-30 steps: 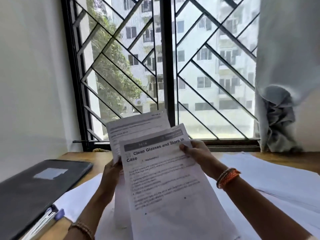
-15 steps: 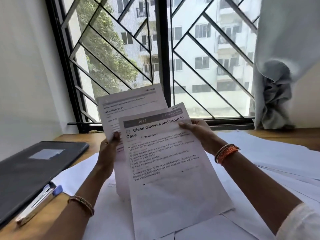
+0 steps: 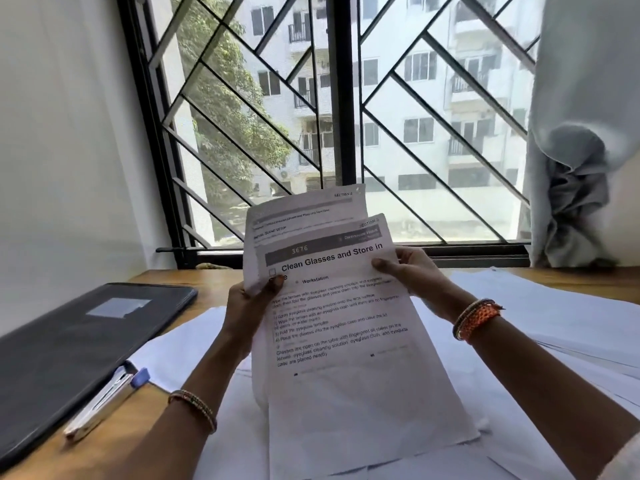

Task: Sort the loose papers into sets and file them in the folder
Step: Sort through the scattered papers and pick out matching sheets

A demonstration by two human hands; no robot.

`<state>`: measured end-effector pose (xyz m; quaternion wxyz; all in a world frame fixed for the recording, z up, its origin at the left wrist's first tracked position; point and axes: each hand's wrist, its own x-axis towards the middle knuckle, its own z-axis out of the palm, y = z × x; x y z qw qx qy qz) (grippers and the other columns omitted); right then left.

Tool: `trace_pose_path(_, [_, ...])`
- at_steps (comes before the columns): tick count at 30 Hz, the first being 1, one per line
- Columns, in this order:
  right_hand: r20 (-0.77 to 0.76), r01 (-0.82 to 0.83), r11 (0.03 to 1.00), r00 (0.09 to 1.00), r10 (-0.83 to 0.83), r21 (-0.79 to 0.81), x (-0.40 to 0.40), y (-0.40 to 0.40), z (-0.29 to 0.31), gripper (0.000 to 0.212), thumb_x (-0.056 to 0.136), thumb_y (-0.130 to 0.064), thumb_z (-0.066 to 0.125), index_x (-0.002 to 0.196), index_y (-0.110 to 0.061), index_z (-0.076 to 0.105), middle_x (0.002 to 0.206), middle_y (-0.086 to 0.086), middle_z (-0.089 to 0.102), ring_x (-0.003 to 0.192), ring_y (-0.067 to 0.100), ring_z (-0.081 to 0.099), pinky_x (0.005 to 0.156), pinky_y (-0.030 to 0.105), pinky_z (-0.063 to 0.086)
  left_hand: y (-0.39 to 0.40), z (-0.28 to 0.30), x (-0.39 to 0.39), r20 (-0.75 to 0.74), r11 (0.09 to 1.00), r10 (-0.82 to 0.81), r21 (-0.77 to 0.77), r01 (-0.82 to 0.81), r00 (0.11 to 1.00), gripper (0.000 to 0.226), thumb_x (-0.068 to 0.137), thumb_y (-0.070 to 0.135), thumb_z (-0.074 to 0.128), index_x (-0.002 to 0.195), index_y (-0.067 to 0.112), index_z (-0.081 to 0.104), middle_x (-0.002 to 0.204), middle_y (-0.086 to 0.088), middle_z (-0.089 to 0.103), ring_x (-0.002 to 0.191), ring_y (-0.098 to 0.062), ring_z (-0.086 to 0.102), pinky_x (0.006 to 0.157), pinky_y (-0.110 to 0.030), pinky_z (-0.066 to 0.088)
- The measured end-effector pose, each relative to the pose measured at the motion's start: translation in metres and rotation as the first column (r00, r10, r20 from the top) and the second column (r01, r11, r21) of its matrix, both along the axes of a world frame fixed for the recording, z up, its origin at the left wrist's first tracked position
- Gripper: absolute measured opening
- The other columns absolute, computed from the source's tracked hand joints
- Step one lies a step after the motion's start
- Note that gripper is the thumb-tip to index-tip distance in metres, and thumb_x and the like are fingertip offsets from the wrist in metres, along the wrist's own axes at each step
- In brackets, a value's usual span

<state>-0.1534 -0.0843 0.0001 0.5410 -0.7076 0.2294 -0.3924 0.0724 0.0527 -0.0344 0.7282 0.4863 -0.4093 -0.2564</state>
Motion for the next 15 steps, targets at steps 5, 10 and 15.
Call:
trace_pose_path(5, [-0.322,-0.130,0.990,0.937,0.138,0.047,-0.003,0.008,-0.006,0.026,0.092,-0.014,0.061,0.117,-0.006,0.064,0.111,0.010,0.071,0.096,0.025,0.069,0.078,0.039,0.058,-0.002,-0.003,0.008,-0.083,0.998,0.052,-0.042,-0.055,0.995,0.007,0.088,0.010,0.062,0.092,0.012,0.067,0.077,-0.001,0.074,0.066,-0.019,0.070,0.055,-0.032,0.058])
trace_pose_path(10, [-0.323,-0.189,0.980,0.925,0.200,0.064,-0.003,0.011,-0.009,0.027,0.092,-0.014,0.061,0.119,-0.010,0.064,0.112,0.006,0.070,0.096,0.020,0.069,0.072,0.033,0.059,-0.004,-0.006,0.012,-0.107,0.997,0.049,-0.061,-0.055,0.993,0.007,0.090,0.010,0.060,0.091,0.014,0.066,0.076,0.002,0.074,0.065,-0.016,0.070,0.056,-0.031,0.059])
trace_pose_path(15, [-0.217,-0.130,0.989,0.966,0.141,0.065,0.000,0.008,-0.015,0.024,0.089,-0.010,0.063,0.113,-0.007,0.066,0.105,0.008,0.072,0.090,0.023,0.070,0.069,0.033,0.058,-0.002,-0.005,0.011,-0.101,0.996,0.053,-0.061,-0.059,0.993,0.007,0.090,0.013,0.061,0.094,0.015,0.066,0.080,0.003,0.074,0.070,-0.016,0.071,0.059,-0.032,0.059])
